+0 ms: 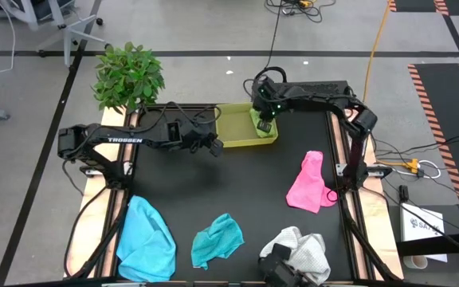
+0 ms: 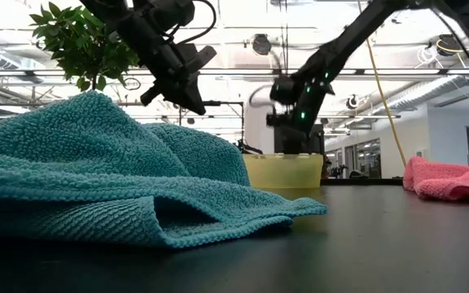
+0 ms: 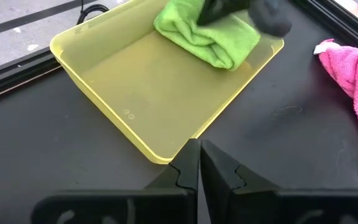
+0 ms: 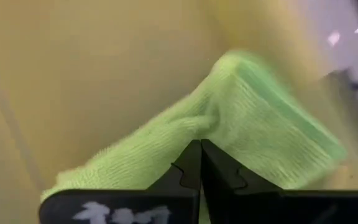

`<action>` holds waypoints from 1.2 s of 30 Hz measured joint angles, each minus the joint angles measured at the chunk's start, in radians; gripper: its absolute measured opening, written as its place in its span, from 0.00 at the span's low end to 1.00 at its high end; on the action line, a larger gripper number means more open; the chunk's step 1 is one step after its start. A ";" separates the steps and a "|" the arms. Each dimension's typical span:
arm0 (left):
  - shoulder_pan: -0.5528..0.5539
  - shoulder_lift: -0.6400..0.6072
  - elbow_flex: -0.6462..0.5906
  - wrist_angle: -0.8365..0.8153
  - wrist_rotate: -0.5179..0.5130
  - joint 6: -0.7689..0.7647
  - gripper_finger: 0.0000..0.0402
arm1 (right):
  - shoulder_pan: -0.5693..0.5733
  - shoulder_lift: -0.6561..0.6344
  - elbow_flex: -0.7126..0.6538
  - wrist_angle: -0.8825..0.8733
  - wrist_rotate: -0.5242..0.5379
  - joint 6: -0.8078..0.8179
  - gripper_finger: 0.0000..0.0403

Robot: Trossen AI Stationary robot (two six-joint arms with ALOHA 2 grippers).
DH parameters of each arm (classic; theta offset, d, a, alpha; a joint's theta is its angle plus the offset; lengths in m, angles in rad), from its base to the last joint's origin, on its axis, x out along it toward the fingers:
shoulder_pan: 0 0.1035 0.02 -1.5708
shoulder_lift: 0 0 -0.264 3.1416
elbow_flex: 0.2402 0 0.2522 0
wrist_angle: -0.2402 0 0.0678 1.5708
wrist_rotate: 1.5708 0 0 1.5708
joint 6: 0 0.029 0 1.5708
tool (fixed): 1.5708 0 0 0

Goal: Fold microfiber towels
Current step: Put the green microfiber cloth into the bin

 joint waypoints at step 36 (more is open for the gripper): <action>-0.007 0.000 0.000 -0.056 -0.010 -0.041 0.06 | 0.030 0.000 0.002 0.155 0.022 -0.033 0.00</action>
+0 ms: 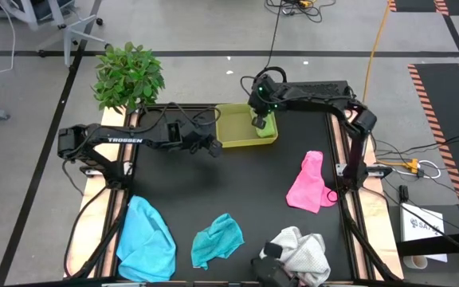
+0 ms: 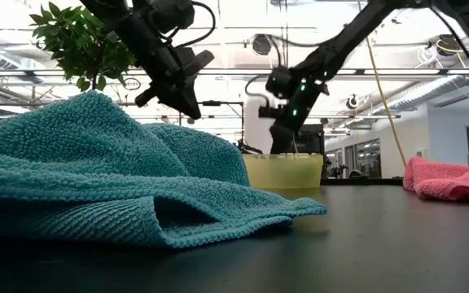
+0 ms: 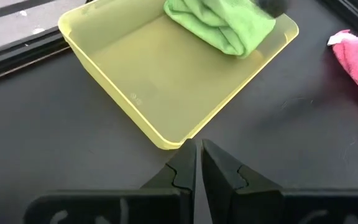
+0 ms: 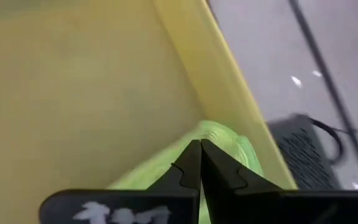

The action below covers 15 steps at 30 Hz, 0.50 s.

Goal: Fold microfiber towels
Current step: Put the green microfiber cloth into the bin, then fold the left blue microfiber cloth

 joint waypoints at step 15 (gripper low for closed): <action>-0.167 0.000 0.001 -0.374 -0.025 -0.183 0.06 | 0.154 -0.370 0.000 -0.213 -0.156 0.209 0.00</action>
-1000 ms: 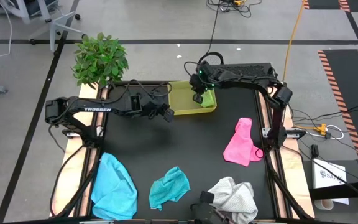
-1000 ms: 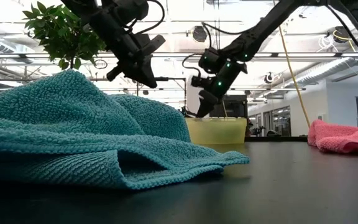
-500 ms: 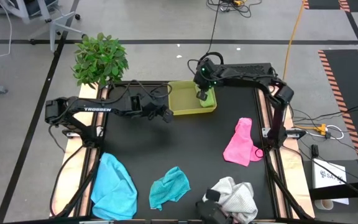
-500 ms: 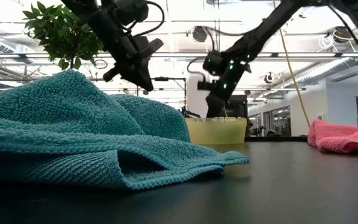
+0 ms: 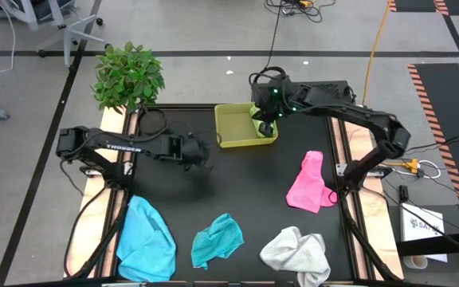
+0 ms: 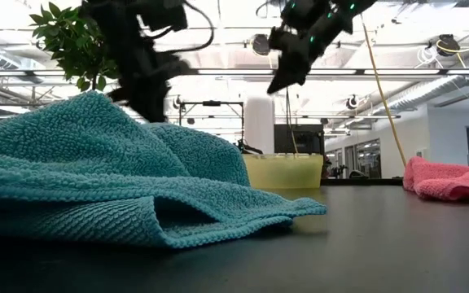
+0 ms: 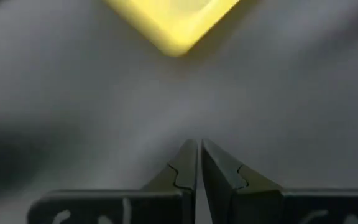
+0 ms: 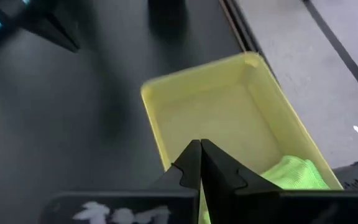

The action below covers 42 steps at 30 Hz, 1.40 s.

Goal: Fold microfiber towels
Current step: Fold the left blue microfiber cloth

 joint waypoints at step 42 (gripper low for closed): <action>-0.662 0.000 -0.341 -0.413 0.493 -0.460 0.56 | 0.236 -0.053 0.001 0.013 0.187 0.273 0.00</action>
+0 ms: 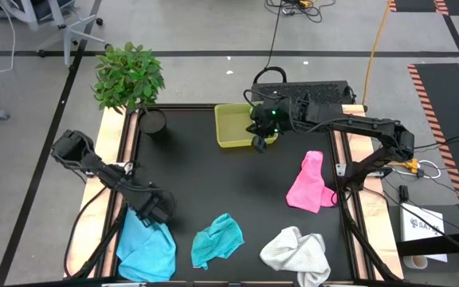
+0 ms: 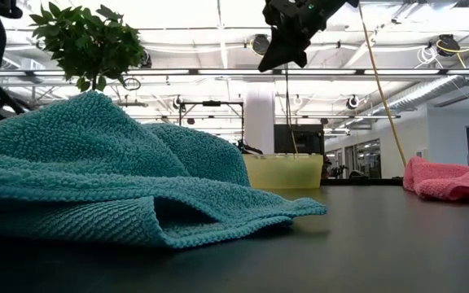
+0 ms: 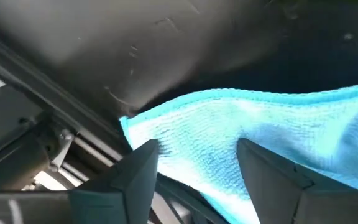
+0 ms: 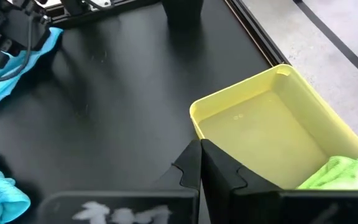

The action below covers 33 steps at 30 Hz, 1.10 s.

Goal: Fold microfiber towels
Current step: Fold the left blue microfiber cloth

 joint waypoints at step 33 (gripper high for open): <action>0.298 -0.175 0.225 0.281 -0.517 0.103 0.01 | 0.260 -0.002 -0.092 -0.095 -0.141 0.190 0.00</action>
